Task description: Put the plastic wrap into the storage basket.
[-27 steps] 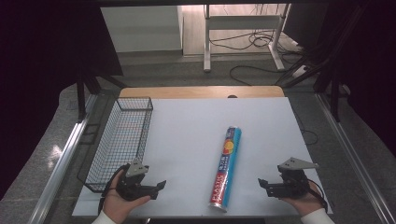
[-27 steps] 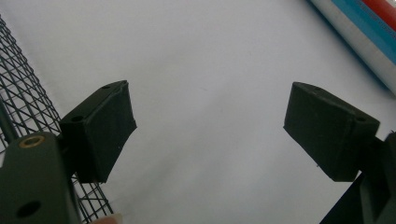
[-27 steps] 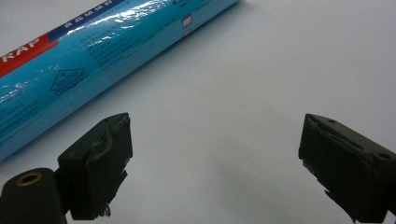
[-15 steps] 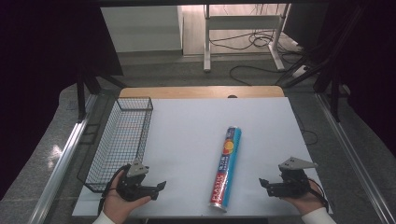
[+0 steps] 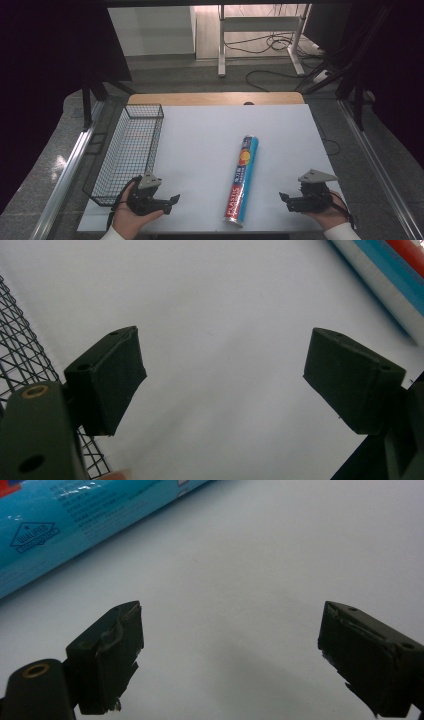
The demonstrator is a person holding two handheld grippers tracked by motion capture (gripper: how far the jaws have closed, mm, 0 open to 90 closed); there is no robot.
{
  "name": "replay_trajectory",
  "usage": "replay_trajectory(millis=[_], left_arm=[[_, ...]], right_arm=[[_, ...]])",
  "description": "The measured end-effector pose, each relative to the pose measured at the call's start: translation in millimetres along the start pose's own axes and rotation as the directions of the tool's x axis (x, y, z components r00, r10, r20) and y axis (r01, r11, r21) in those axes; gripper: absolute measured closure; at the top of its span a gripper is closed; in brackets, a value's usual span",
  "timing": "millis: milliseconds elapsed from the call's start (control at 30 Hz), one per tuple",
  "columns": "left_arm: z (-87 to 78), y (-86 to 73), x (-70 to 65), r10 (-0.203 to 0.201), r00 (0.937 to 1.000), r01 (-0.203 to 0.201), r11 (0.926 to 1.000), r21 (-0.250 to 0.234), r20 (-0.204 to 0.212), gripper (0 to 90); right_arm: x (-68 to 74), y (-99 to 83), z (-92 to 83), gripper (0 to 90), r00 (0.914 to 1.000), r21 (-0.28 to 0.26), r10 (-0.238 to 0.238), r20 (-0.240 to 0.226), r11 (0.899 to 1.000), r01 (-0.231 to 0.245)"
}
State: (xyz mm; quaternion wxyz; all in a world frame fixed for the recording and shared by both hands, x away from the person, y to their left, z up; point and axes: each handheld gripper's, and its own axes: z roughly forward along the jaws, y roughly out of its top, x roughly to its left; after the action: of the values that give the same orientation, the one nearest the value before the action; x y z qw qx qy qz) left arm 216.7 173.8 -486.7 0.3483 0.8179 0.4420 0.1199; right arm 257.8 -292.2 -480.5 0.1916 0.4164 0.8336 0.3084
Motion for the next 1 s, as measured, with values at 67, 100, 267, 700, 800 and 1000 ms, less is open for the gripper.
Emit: replay_trajectory(millis=[67,100,267,700,800,1000], left_arm=[[0.4,2.1,-1.8,0.0,1.0,0.0,1.0,-0.001,0.005,16.3],[0.5,3.9,-2.8,0.003,0.9999,-0.003,1.0,0.001,0.01,16.1],[0.2,14.0,-10.3,0.015,0.9996,-0.016,0.9998,0.013,0.024,15.5],[12.7,67.5,-45.3,0.068,0.9924,-0.072,0.9966,0.04,0.102,14.8],[19.5,77.0,-49.9,0.064,0.9906,-0.071,0.9959,0.056,0.121,14.3],[33.7,94.2,-60.8,0.045,0.9902,-0.056,0.9951,0.081,0.132,13.4]], right_arm=[[-1.7,-0.5,-0.5,11.6,1.0,-0.003,0.006,0.006,1.0,-0.006],[-2.7,-0.5,-1.0,11.6,0.9999,-0.003,0.008,0.011,1.0,-0.008],[-5.0,-0.9,-1.5,11.8,0.9992,-0.004,0.026,0.031,1.0,-0.025],[-7.1,-3.7,1.4,11.9,0.9973,0.017,0.018,0.071,1.0,-0.02],[-7.6,-4.4,2.0,11.9,0.9971,0.022,0.014,0.074,1.0,-0.016],[-9.4,-5.7,2.9,11.9,0.9962,0.023,0.015,0.086,1.0,-0.017]])
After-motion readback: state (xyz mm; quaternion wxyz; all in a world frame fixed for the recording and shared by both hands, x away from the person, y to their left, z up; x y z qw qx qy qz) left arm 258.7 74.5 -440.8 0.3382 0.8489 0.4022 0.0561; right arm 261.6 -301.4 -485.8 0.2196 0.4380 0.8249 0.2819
